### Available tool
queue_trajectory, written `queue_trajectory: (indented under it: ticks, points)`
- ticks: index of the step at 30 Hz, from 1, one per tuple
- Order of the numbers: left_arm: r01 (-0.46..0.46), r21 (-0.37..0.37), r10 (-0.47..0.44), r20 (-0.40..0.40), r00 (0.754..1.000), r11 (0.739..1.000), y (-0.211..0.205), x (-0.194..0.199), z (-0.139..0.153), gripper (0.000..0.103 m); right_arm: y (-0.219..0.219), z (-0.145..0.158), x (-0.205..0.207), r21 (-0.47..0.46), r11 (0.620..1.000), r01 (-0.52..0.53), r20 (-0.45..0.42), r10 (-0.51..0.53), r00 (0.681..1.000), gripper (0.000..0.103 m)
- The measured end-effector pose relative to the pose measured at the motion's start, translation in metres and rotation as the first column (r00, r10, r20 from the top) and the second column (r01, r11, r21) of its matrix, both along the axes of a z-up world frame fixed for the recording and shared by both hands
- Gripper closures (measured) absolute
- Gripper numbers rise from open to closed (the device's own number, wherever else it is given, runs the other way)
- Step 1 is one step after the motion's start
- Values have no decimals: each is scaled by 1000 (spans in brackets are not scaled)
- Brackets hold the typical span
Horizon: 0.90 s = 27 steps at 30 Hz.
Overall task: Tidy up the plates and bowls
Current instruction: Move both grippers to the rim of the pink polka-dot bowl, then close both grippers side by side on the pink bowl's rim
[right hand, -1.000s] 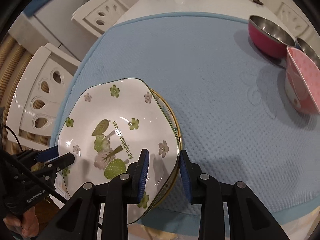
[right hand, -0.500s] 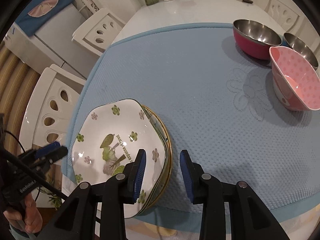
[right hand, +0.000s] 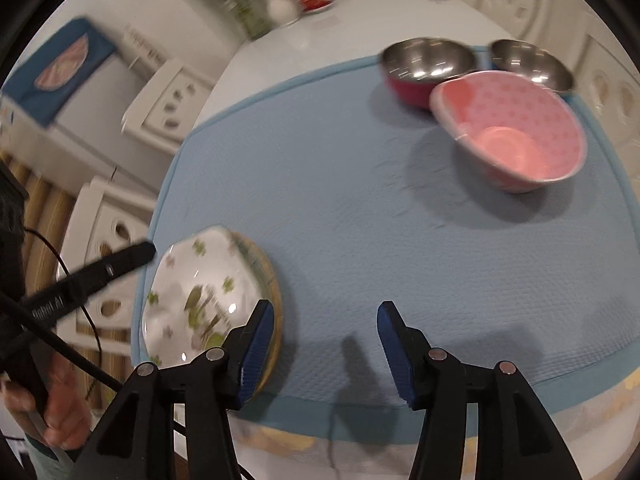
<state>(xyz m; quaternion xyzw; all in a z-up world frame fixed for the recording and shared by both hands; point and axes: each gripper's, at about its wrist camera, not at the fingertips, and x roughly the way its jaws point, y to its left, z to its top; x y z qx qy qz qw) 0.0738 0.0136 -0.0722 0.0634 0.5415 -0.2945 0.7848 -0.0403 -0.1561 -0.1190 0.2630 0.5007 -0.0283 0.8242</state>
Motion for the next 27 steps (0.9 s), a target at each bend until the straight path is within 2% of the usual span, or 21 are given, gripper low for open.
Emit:
queue_trajectory:
  ticks: [4,10,13,16,19,22,27]
  points:
    - [74,66,-75,15,997,995,-53,-8,-7,47,-45,19,-8,-21,995,98,66,-96,993,51]
    - [59,-38,-61,-69,996,998,-119,-2,-12,47,-118,27,-8,-61,978,200,69,-196,978,51]
    - [33,-72,-41,-112,993,997,-146,3,-21,47,-158,20,-13,-76,949,305,48,-302,952,51]
    - [0,-107,-17,-155,988,994,-167,11,-31,47,-185,4,-11,-52,950,307,8,-307,952,51]
    - [-25,-130,4,-159,987,991,-184,17,-37,47,-209,-17,-2,22,955,294,-43,-293,955,51]
    - [-52,-116,35,-144,989,992,-200,26,-44,47,-223,-28,10,37,962,270,-67,-267,961,51]
    - [-85,-80,74,-127,989,993,-217,34,-57,47,-229,-38,37,37,984,173,-78,-169,982,51]
